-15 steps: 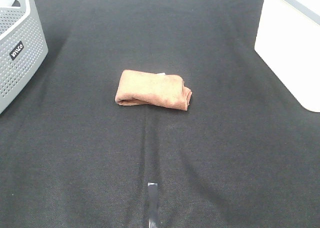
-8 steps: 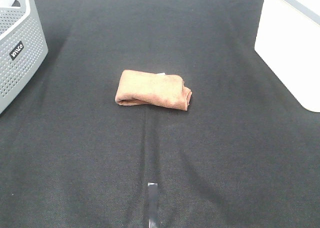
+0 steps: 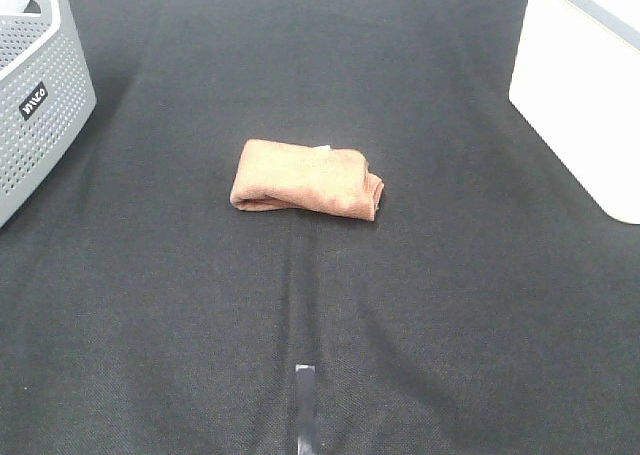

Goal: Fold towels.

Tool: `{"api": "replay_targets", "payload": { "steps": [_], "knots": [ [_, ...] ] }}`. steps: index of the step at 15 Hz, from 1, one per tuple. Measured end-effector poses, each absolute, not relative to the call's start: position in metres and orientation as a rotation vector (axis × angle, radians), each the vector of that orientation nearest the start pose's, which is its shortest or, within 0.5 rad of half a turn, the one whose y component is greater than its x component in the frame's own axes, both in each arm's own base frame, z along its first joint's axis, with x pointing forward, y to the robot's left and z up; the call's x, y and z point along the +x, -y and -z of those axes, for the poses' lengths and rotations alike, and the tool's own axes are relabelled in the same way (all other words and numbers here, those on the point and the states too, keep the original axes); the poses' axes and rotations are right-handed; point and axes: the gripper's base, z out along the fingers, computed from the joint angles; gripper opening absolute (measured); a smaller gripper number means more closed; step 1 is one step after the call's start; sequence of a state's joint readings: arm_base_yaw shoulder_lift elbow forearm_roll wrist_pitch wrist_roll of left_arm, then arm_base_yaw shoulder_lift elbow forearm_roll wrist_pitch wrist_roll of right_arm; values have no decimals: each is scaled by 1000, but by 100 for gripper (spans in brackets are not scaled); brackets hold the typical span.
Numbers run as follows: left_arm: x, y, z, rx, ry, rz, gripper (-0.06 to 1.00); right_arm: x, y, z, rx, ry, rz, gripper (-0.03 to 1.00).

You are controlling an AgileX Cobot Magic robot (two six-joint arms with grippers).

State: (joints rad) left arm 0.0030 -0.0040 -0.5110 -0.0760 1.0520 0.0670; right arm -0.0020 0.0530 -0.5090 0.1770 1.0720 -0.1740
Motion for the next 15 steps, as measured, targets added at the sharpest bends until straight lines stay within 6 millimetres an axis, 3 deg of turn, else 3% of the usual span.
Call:
{"api": "replay_targets", "payload": {
  "steps": [4, 15],
  "knots": [
    [-7, 6, -281, 68, -2017, 46, 75, -7, -14, -280, -185, -2026, -105, 87],
    [-7, 6, -281, 68, -2017, 46, 75, -8, -14, -279, -185, -2024, -106, 87]
  ]
}}
